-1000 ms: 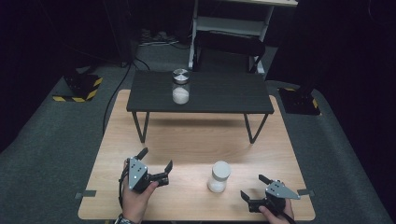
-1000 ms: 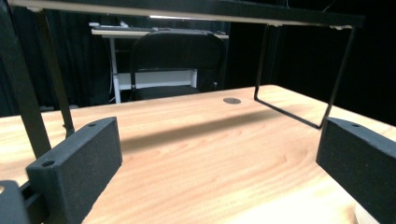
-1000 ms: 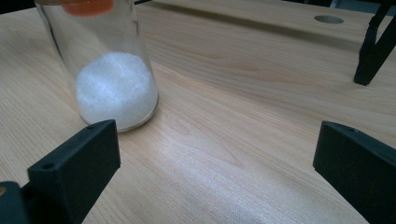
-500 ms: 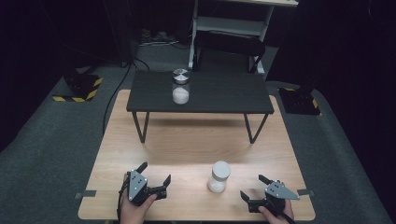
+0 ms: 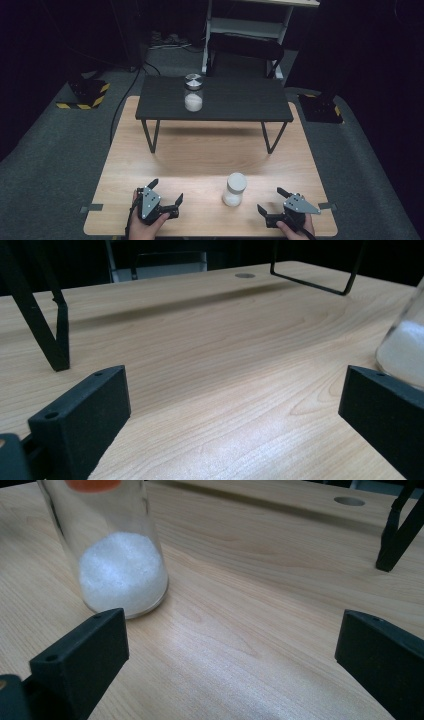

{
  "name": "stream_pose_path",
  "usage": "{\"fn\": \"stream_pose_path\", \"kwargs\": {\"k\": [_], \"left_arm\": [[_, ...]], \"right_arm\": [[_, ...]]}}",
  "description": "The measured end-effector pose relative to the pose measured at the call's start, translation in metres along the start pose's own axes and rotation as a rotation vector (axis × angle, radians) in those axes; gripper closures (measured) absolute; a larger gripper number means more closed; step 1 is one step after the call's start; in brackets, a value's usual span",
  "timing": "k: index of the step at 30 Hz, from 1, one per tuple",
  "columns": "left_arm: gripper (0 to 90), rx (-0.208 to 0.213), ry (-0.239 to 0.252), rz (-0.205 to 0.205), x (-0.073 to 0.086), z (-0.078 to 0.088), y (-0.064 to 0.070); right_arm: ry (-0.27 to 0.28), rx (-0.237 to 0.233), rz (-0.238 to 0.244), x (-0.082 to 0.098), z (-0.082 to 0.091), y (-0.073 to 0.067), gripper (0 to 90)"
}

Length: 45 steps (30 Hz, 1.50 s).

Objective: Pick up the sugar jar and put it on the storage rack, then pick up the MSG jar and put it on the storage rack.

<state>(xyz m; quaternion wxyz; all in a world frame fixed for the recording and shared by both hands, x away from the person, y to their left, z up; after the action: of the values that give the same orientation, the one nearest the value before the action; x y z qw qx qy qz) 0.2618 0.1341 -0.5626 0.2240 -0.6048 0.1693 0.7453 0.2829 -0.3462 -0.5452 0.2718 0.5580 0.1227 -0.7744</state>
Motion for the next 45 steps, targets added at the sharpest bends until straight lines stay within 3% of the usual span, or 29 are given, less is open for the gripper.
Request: {"fn": "stream_pose_path", "kwargs": {"k": [5,9,21,27,45], "left_arm": [[0.6,-0.002,-0.028,-0.025,-0.0021,-0.0023,0.0024],[0.6,0.0,-0.024,-0.034,-0.0019,-0.0023,0.0032],[0.6,0.0,-0.013,-0.014,-0.0011,-0.0014,0.0009],[0.6,0.001,-0.014,-0.045,-0.001,-0.0014,0.0037],[0.6,0.051,-0.029,-0.003,-0.002,-0.0018,-0.0024]], "right_arm": [[-0.006,0.009,0.0,-0.0005,-0.0005,-0.001,0.2],[-0.008,0.014,-0.002,-0.0004,0.0001,-0.0018,0.2],[-0.014,0.01,-0.009,-0.0007,-0.0006,-0.0006,0.2],[-0.013,0.021,-0.006,-0.0007,-0.0003,-0.0018,0.2],[-0.009,0.028,-0.036,-0.0002,-0.0001,0.0007,0.2]]}}
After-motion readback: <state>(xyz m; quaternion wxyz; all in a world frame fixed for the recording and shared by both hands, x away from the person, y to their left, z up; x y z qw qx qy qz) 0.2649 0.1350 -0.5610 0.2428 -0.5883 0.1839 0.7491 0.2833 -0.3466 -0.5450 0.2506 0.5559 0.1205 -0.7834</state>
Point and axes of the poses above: each handheld gripper's, and its own axes: z roughly backward along the jaws, x roughly out of its underside, y roughly to its right, the point moved 10 cm from there along -z, roughly forward along the jaws, and after that the axes turned 6 degrees about x, right-handed, at the moved point
